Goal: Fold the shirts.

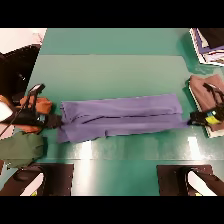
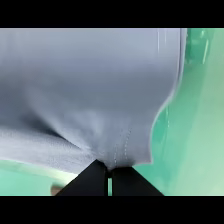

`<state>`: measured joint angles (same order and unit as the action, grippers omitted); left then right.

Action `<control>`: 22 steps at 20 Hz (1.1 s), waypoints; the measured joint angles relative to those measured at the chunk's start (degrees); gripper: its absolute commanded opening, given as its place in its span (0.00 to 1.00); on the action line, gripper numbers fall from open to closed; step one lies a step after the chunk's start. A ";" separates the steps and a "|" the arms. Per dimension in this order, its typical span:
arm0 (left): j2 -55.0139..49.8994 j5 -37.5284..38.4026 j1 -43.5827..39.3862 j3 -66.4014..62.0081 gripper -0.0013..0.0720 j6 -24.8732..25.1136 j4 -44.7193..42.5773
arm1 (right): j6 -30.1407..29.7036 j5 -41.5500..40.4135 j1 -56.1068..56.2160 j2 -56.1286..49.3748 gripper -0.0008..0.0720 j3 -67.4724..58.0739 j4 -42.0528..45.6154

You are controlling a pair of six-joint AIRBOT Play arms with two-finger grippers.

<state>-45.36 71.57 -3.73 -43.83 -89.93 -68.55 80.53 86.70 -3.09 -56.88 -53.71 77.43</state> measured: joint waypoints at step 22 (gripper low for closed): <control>-26.08 -7.69 -0.09 -21.68 0.05 6.27 1.60 | -6.60 -0.22 -11.21 -32.96 0.86 -20.70 -14.14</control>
<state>-71.44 63.88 -3.81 -65.52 -83.66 -66.96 73.93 86.48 -14.31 -89.84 -74.41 63.29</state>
